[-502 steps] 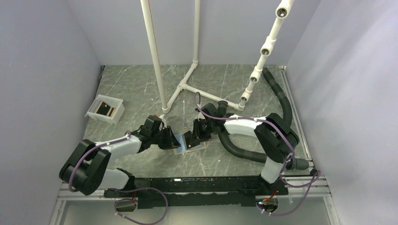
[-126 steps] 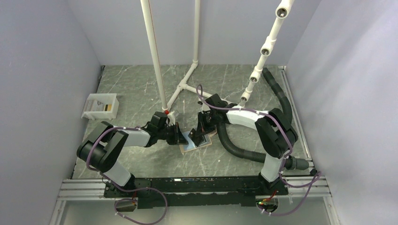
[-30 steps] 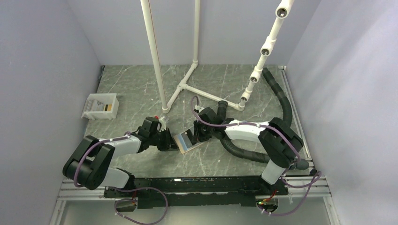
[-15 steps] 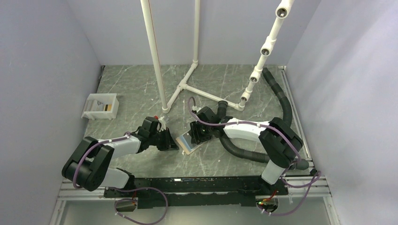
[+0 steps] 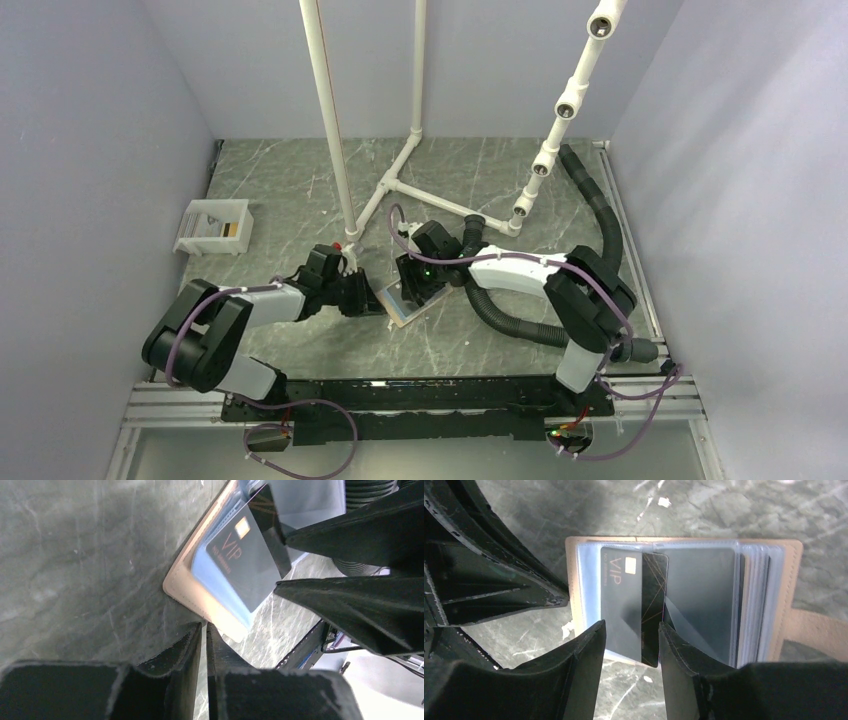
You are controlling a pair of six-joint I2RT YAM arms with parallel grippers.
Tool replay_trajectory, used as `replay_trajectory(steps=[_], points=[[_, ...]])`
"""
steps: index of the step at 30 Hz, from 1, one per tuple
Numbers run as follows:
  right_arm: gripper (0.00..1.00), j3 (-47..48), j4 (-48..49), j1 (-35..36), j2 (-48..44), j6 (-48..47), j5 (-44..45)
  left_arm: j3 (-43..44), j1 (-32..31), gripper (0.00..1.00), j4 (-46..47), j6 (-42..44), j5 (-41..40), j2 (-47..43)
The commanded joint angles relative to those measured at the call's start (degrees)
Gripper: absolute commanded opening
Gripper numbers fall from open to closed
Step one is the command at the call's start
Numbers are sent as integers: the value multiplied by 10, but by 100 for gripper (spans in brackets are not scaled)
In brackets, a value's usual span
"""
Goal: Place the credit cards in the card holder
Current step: Insert the credit card into the card holder.
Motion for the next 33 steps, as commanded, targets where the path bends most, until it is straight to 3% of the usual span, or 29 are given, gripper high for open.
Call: replay_trajectory(steps=[1,8,11,17,21,24,28,33], points=[[46,0,37,-2,32,-23,-30,6,-1,17,-12,14,-31,26],[44,-34,144,-4,34,7,-201,7,0,17,-13,17,-32,28],[45,-43,138,-16,8,23,-171,7,-1,18,-21,17,-35,16],[50,7,-12,-15,-68,-2,-70,-8,-1,31,-57,-14,-33,-30],[54,11,-57,-32,-93,-24,-19,-36,-1,43,-83,-84,-37,-79],[50,14,-64,-51,-75,-38,8,-55,0,50,-82,-151,-46,-115],[39,13,-33,-60,-40,-39,28,-83,0,51,23,-205,-34,-121],[28,0,-7,-65,2,-9,57,-89,-1,57,173,-231,-5,-26]])
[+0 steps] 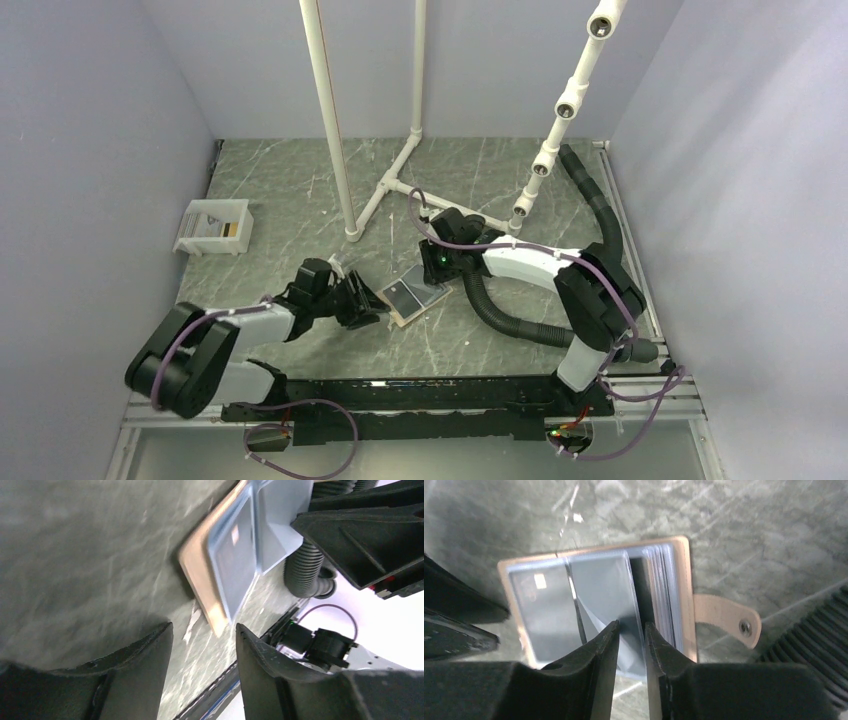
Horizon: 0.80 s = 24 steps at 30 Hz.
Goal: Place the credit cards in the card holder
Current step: Insert the credit card into the card holder, then close the card holder at the center of the board.
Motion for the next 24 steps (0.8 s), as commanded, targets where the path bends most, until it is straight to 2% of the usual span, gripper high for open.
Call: replay_trajectory(steps=[1,5,8,10,12,14,19,21,24], points=[[27,-6,26,1,26,19,46,-5,-1,57,162,-47,18,95],[22,-33,48,1,33,30,26,-19,-1,59,301,-93,24,197],[20,-54,70,1,39,43,-3,-47,-1,58,458,-126,16,253],[19,-67,88,3,40,57,-26,-63,-3,55,548,-140,11,272],[19,-79,104,10,39,70,-44,-65,-9,53,582,-144,2,265],[19,-84,118,24,39,85,-55,-56,-20,52,539,-137,-6,234],[22,-104,162,44,13,166,-112,-4,-48,54,330,-97,-33,94],[29,-127,186,41,-29,194,-129,31,-50,58,252,-78,-38,55],[41,-122,144,24,-93,182,-108,73,-52,60,173,-52,-37,43]])
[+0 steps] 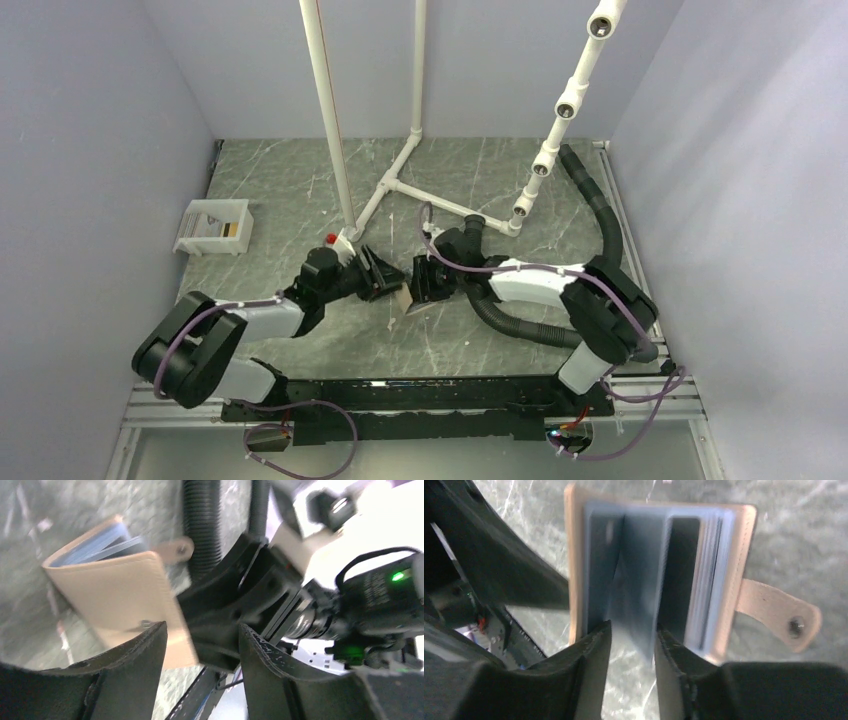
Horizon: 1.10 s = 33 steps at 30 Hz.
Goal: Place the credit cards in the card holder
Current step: Close the card holder at the center of the board.
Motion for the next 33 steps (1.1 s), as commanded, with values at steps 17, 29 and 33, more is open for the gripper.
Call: replay_trajectory(steps=[17,29,33], points=[[49,-18,-112,-117,-138,-61,-34,138,-11,58,-102,117,22,79],[63,-71,-1,-48,-164,-24,-27,144,45,60,-331,159,30,-22],[52,-42,-13,-48,-110,-37,-28,110,95,63,-466,182,30,-157]])
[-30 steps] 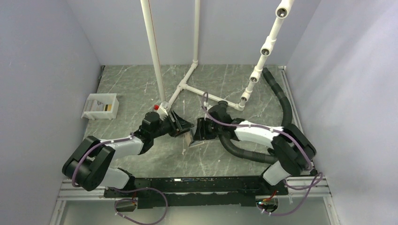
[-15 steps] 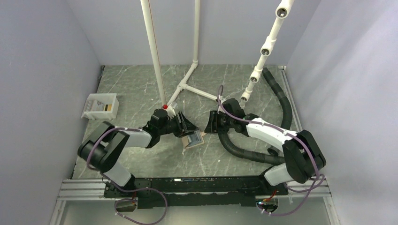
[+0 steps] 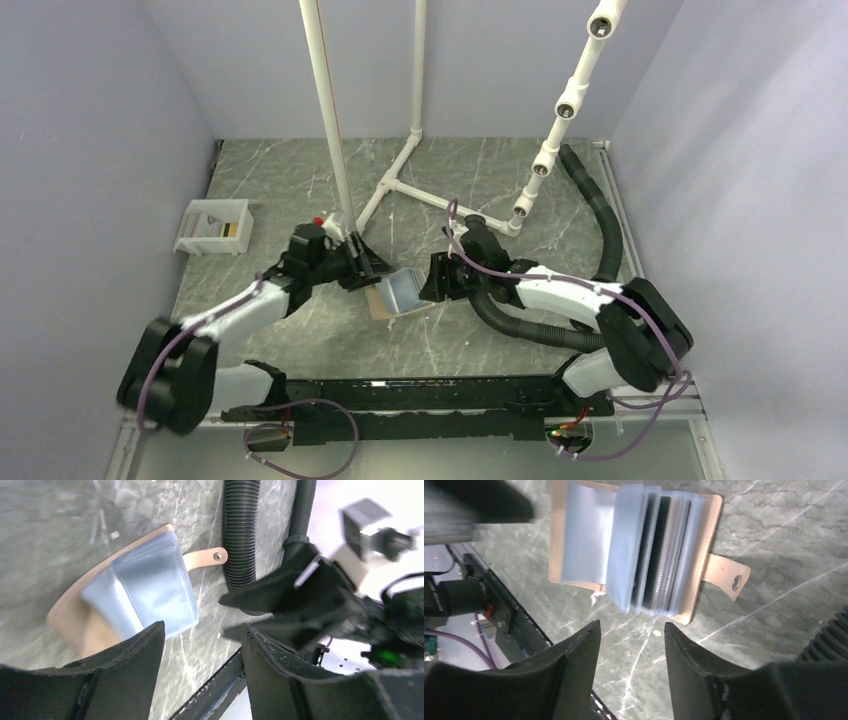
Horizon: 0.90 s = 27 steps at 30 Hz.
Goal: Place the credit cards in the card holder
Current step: Close the card holder at the center of the board.
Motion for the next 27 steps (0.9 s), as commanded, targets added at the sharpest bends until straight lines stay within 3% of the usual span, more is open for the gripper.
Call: replay_trajectory(steps=[1,4,6,9,18,23,27], points=[[49,45,12,-2,53,-10,6,-32,47,65,-201,46,-18,-148],[44,66,0,-1,87,-20,14,-53,63,71,-276,42,-65,-220],[44,71,2,-1,99,-25,13,-73,72,70,-275,30,-74,-239],[42,74,3,-1,106,-26,12,-106,88,72,-194,19,-50,-217],[44,83,-3,-1,119,-33,17,-148,104,74,117,37,75,-36],[38,87,-2,-1,132,-31,12,-139,91,67,208,19,107,3],[26,89,1,-1,136,-29,6,-98,47,65,188,28,109,9]])
